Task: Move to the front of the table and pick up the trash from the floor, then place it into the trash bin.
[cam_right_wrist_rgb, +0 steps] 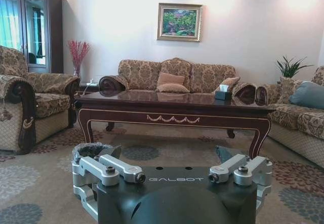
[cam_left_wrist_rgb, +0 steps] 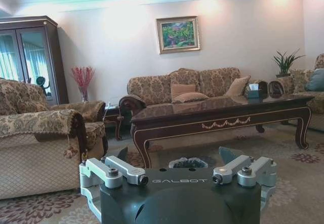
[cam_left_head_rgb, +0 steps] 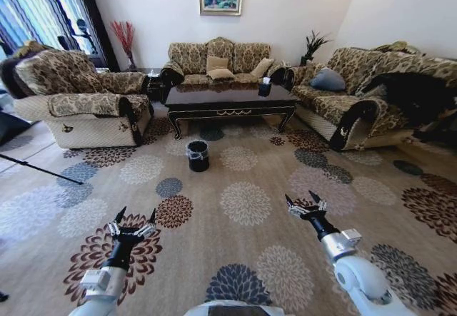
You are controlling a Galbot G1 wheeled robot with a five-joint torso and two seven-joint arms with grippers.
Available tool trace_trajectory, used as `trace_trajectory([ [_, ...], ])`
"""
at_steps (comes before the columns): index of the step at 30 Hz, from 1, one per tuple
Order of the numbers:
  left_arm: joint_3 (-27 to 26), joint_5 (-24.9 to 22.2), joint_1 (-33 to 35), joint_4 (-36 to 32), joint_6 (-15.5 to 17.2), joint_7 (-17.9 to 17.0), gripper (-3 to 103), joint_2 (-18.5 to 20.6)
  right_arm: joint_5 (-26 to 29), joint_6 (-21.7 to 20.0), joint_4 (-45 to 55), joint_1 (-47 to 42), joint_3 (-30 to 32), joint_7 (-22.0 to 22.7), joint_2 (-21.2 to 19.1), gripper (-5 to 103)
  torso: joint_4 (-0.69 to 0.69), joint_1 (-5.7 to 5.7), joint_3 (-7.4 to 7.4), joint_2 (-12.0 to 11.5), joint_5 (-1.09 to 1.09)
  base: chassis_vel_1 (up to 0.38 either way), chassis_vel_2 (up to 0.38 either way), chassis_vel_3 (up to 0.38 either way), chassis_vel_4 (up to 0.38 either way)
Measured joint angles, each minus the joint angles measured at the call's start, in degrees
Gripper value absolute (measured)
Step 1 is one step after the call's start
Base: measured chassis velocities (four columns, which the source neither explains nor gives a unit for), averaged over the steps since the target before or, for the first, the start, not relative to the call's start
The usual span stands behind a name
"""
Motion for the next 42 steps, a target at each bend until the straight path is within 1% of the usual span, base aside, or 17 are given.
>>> trace_trajectory([
  [2,0.00,0.00,0.00,0.00,0.00,0.00,100,0.00,0.00,0.00,0.00,0.00,-0.01,0.00,0.00,100,0.00,0.05,0.07,0.12,0.00,0.000,0.000,0.000,0.000],
  [10,0.00,0.00,0.00,0.00,0.00,0.00,100,0.00,0.00,0.00,0.00,0.00,0.00,0.00,0.00,100,0.00,1.00,1.41,2.42,0.00,0.000,0.000,0.000,0.000],
  [13,0.00,0.00,0.00,0.00,0.00,0.00,100,0.00,0.00,0.00,0.00,0.00,0.00,0.00,0.00,100,0.00,1.08,1.52,2.60,0.00,0.000,0.000,0.000,0.000],
  [16,0.00,0.00,0.00,0.00,0.00,0.00,100,0.00,0.00,0.00,0.00,0.00,0.00,0.00,0.00,100,0.00,1.92,2.54,4.46,0.00,0.000,0.000,0.000,0.000],
  [22,0.00,0.00,0.00,0.00,0.00,0.00,100,0.00,0.00,0.00,0.00,0.00,0.00,0.00,0.00,100,0.00,2.38,3.18,5.60,0.00,0.000,0.000,0.000,0.000],
  [27,0.00,0.00,0.00,0.00,0.00,0.00,100,0.00,0.00,0.00,0.00,0.00,0.00,0.00,0.00,100,0.00,3.11,4.13,7.27,0.00,0.000,0.000,0.000,0.000],
  [34,0.00,0.00,0.00,0.00,0.00,0.00,100,0.00,0.00,0.00,0.00,0.00,0.00,0.00,0.00,100,0.00,3.68,4.97,8.66,0.00,0.000,0.000,0.000,0.000],
  [39,0.00,0.00,0.00,0.00,0.00,0.00,100,0.00,0.00,0.00,0.00,0.00,0.00,0.00,0.00,100,0.00,4.44,5.95,10.38,0.00,0.000,0.000,0.000,0.000],
  [42,0.00,0.00,0.00,0.00,0.00,0.00,100,0.00,0.00,0.00,0.00,0.00,-0.01,0.00,0.00,100,0.00,4.64,6.23,10.88,0.00,0.000,0.000,0.000,0.000],
])
